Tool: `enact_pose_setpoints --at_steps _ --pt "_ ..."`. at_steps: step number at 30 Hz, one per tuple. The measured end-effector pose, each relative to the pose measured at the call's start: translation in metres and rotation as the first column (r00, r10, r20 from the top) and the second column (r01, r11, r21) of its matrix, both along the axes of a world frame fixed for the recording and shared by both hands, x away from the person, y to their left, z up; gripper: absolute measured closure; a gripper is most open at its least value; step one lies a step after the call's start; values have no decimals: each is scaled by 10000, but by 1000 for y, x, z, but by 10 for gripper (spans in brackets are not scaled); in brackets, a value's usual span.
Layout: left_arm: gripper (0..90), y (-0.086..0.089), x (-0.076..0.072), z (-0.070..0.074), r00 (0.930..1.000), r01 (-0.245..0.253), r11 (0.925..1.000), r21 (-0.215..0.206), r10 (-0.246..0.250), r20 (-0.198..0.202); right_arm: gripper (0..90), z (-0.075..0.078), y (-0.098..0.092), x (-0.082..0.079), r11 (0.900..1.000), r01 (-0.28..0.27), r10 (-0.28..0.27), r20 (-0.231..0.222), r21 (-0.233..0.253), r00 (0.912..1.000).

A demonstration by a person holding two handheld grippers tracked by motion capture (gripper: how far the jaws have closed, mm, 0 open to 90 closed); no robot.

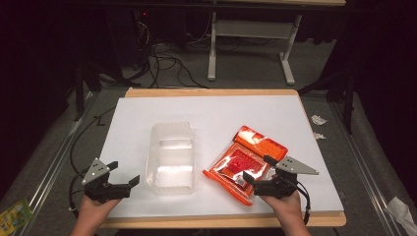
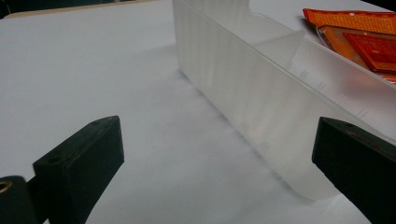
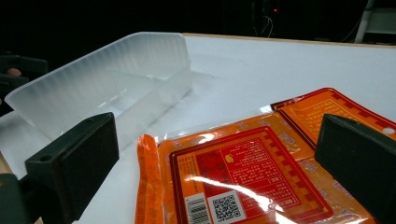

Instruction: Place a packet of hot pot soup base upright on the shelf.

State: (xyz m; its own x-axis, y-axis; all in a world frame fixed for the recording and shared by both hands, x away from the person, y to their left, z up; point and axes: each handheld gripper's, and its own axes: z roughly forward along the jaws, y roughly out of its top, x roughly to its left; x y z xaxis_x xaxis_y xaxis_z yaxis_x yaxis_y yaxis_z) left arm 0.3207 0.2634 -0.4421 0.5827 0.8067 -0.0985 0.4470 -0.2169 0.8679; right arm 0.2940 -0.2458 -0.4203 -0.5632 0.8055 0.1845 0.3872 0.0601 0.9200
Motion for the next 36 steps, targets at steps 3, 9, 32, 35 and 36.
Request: enact_pose_setpoints --at_steps 3,9,32,35,36 --pt "27 0 0 0 10000 28 10000 -39 -28 10 1 1 -2 0 9999 115 -114 45 -31 9999" --pt "22 0 0 1 10000 62 10000 40 -63 59 0 1 -1 0 9999 94 -94 28 -45 10000" --pt "12 0 0 0 9999 49 9999 102 -50 99 0 -6 -13 8 9980 589 -595 -275 -218 9978" --pt "12 0 0 0 9999 37 9999 111 -38 95 1 -8 -21 12 9963 834 -841 -372 -207 9958" --pt "12 1 0 0 9999 28 9999 121 -29 101 1 -9 -24 14 9955 932 -940 -430 -196 9946"
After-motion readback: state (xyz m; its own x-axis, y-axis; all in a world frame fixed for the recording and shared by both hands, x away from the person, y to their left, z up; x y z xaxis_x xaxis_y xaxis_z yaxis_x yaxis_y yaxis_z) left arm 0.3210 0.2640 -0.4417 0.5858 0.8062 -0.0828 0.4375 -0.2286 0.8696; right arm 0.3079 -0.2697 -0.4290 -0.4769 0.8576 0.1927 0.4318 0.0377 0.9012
